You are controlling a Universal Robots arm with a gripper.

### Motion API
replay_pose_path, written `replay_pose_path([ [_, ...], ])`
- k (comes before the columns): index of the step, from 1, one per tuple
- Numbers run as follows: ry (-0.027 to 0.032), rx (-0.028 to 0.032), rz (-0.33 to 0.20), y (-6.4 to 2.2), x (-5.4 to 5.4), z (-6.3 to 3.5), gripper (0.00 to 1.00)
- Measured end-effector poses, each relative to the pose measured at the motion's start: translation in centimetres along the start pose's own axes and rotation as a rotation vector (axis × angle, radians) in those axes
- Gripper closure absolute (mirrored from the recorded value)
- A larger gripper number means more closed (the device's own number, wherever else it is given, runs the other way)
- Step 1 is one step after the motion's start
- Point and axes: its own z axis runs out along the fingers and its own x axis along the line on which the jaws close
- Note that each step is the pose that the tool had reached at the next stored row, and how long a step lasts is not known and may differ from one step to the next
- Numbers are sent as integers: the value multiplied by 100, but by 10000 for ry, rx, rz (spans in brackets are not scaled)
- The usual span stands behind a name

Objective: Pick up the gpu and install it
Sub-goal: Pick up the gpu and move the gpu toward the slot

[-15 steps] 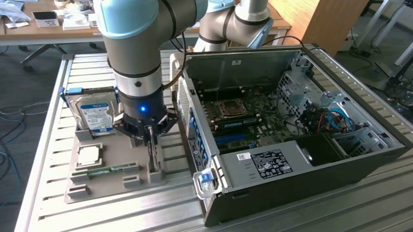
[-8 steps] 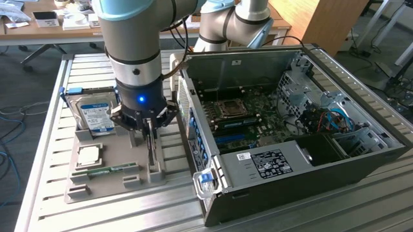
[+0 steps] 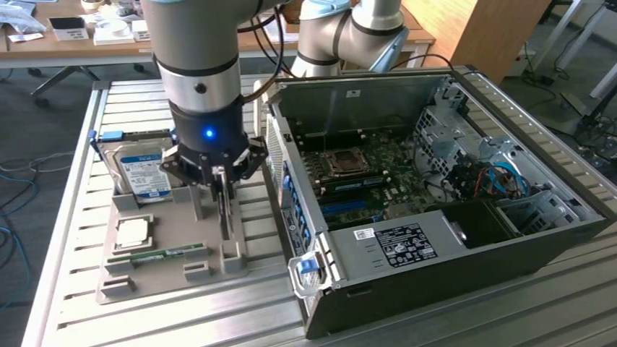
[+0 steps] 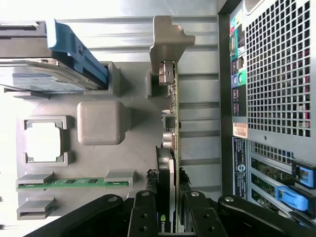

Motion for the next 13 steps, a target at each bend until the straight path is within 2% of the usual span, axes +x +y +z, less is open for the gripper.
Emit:
replay_pose_path([
  [2, 1, 1, 0, 2, -1, -38, 73],
  [10, 1, 1, -1, 2, -1, -41, 73],
  [13, 2, 3, 0, 3, -1, -76, 73],
])
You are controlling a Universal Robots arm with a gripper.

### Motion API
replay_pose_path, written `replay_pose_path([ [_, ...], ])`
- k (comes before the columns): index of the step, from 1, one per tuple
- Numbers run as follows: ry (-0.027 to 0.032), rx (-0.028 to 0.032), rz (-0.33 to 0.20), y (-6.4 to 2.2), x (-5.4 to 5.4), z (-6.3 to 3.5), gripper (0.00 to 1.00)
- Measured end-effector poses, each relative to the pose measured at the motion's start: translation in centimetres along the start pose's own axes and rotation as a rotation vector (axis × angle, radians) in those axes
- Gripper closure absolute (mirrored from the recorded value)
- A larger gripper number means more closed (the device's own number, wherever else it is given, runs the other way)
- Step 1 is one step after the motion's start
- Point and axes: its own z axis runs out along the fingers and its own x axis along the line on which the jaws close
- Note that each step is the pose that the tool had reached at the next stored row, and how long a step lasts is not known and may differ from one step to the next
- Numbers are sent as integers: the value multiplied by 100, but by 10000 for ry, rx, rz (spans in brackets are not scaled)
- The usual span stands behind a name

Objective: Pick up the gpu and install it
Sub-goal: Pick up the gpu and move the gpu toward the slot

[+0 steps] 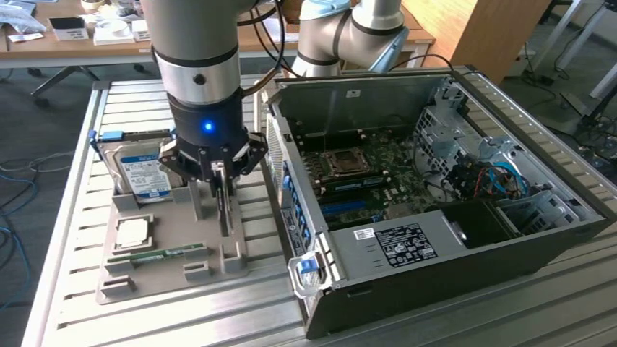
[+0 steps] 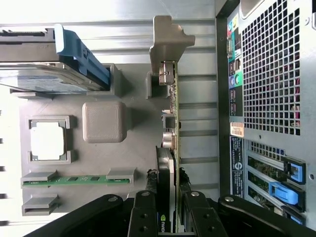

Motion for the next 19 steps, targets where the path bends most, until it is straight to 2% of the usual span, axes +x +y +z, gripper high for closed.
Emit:
replay_pose_path([
  [19, -2, -2, 0, 20, -11, -459, 73],
])
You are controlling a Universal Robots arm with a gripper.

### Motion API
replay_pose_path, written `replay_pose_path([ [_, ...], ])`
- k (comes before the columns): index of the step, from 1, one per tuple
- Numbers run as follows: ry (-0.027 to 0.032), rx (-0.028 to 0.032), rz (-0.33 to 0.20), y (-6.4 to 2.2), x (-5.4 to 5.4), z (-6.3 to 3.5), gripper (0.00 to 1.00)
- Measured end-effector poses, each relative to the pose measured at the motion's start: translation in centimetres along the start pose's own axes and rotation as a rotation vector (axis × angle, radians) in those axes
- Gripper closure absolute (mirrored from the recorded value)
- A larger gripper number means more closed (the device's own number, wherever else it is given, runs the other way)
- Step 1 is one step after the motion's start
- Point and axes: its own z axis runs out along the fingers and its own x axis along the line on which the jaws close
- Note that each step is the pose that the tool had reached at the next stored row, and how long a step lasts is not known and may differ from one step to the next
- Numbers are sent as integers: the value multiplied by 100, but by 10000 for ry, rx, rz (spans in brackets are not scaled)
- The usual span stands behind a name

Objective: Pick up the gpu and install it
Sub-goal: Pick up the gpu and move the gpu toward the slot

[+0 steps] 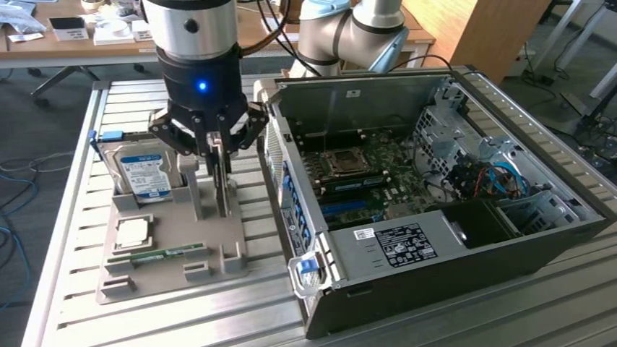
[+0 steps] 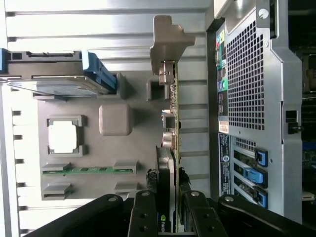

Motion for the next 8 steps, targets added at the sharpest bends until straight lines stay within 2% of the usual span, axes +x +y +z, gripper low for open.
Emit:
replay_pose_path([
  [8, 0, 0, 0, 10, -5, -216, 73],
])
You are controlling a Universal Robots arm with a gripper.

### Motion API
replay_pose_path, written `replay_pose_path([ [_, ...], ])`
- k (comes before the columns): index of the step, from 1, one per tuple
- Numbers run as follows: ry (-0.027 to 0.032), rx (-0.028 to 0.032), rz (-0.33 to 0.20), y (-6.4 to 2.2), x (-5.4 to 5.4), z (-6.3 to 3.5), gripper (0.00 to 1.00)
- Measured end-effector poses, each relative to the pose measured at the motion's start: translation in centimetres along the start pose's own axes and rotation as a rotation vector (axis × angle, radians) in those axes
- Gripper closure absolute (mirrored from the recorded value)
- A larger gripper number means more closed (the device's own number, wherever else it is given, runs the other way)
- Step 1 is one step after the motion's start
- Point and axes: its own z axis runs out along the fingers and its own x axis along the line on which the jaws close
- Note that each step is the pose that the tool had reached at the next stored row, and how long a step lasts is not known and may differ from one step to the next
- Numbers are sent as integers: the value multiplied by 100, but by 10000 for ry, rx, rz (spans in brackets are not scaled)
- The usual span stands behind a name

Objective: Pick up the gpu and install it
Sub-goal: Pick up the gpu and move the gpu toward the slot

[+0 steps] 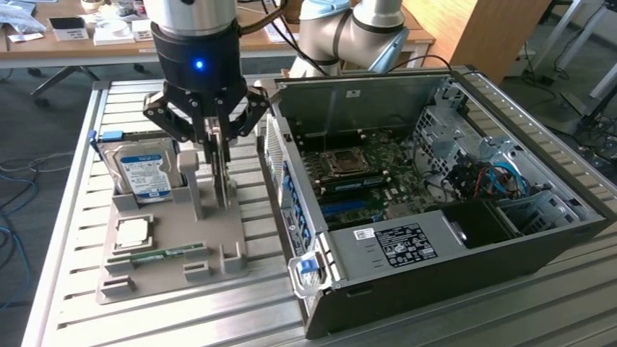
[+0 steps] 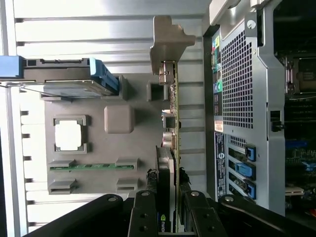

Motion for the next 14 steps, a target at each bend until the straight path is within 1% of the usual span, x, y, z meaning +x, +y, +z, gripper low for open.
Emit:
replay_pose_path([
  [5, 0, 0, 0, 7, -3, -155, 73],
  [6, 0, 0, 1, 10, -5, -214, 73],
  [7, 0, 0, 0, 11, -6, -237, 73],
  [11, 0, 0, 0, 14, -7, -304, 73],
  [14, -1, -1, 0, 14, -7, -311, 73],
])
